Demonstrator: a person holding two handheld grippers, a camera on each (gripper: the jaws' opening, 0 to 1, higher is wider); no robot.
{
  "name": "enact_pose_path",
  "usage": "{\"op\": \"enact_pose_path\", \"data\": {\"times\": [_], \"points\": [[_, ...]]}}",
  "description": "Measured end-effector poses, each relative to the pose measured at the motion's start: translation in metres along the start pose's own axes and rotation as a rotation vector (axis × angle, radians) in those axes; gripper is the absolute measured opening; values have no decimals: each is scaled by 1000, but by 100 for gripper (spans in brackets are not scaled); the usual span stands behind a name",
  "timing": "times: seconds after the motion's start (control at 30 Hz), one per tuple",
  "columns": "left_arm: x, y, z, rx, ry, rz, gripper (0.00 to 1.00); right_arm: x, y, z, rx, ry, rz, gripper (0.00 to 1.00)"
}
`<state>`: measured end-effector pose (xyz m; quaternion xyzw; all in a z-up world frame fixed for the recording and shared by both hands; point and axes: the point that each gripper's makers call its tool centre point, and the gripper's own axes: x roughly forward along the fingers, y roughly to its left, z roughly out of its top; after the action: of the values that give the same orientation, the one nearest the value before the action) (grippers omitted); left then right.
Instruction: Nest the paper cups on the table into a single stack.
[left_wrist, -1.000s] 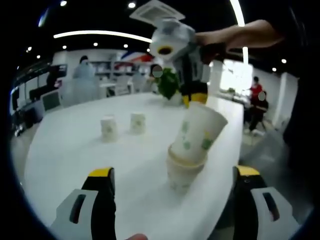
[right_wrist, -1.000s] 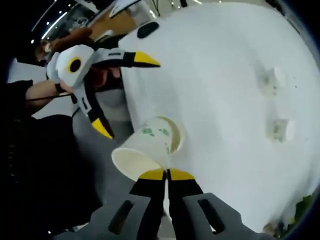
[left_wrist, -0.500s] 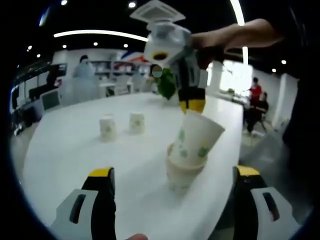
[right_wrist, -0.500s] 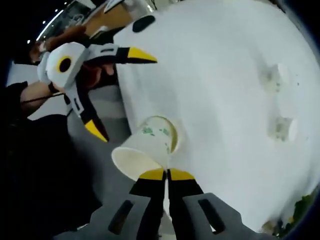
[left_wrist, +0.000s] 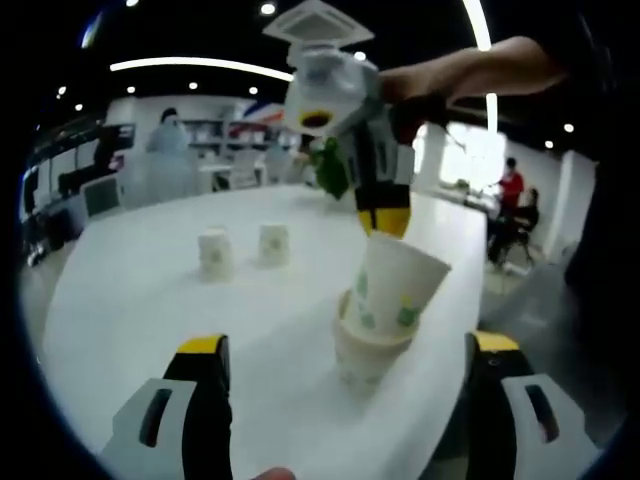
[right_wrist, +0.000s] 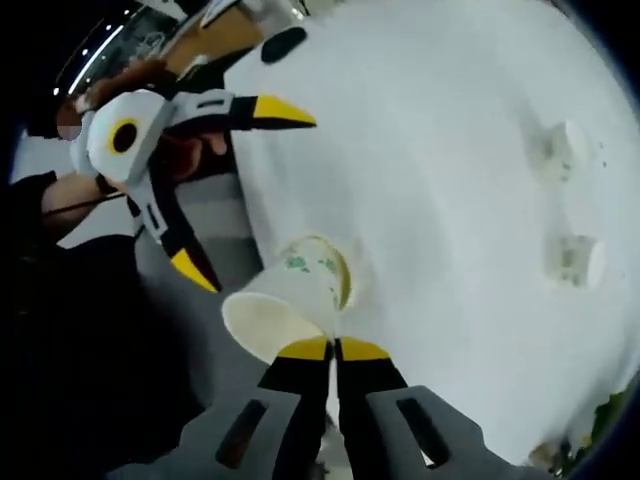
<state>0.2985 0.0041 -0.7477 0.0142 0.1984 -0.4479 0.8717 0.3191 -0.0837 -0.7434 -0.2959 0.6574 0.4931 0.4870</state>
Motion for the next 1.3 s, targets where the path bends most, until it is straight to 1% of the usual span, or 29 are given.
{"op": "enact_pose_path", "data": {"times": [0.17,0.33,0.4,0.53,0.83,1.1,1.17,1.2,1.27,1.3], "points": [[0,3,0,-5,-1,1,99,0,1,6,-38,-31,3,0],[1,5,0,-8,-3,1,98,-1,0,9,-35,-55,11,0],[2,5,1,-9,-3,0,98,0,1,9,-28,-58,22,0],[3,5,0,-11,-1,-4,99,0,-2,10,-30,-65,16,1],[4,5,0,-12,3,-9,99,6,1,12,-37,-63,19,0],[3,8,0,-12,5,-8,99,4,-4,13,-31,-77,17,0],[3,8,1,-10,6,-8,99,1,-6,12,-25,-90,14,0],[3,8,1,-10,6,-8,99,-2,-7,12,-21,-110,18,0],[3,9,1,-9,5,-6,99,-8,-2,16,-15,-162,50,0],[3,9,1,-8,6,-5,99,-13,-4,15,-1,-186,47,0]]}}
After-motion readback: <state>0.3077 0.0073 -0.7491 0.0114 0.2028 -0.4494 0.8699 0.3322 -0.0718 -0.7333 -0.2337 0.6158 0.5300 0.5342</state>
